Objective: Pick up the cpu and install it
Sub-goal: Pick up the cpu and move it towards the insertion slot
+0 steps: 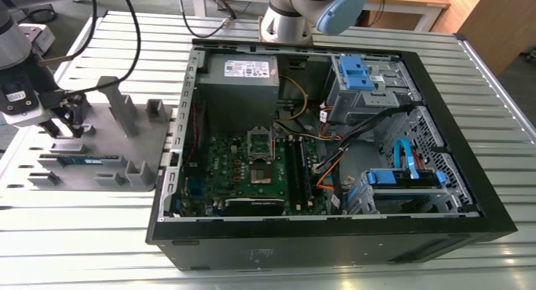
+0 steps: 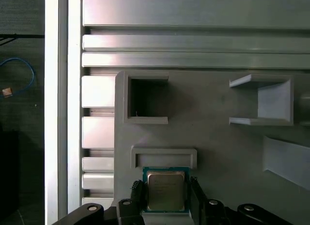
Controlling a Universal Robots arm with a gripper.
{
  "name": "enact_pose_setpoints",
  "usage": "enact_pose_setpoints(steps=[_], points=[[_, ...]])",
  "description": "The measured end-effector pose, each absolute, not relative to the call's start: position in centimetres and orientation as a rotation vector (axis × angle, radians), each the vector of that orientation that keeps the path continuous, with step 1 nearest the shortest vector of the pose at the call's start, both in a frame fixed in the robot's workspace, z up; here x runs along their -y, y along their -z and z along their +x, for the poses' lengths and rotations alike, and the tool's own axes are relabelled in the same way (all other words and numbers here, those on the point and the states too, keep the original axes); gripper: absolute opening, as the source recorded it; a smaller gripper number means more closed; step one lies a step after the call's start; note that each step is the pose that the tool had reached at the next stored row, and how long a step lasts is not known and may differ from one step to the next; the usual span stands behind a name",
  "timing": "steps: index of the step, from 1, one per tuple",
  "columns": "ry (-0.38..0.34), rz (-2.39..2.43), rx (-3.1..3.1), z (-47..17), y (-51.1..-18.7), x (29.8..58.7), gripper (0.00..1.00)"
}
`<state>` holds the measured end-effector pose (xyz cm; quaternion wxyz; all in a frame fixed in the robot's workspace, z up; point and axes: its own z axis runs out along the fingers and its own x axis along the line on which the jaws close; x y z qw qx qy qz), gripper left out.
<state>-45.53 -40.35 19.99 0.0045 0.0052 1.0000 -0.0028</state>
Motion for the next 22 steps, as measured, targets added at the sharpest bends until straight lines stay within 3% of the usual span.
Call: enact_pose_setpoints(steps=[22], points=[[0.009, 0.016, -3.133, -45.5, -21.8, 40.3, 0.47]])
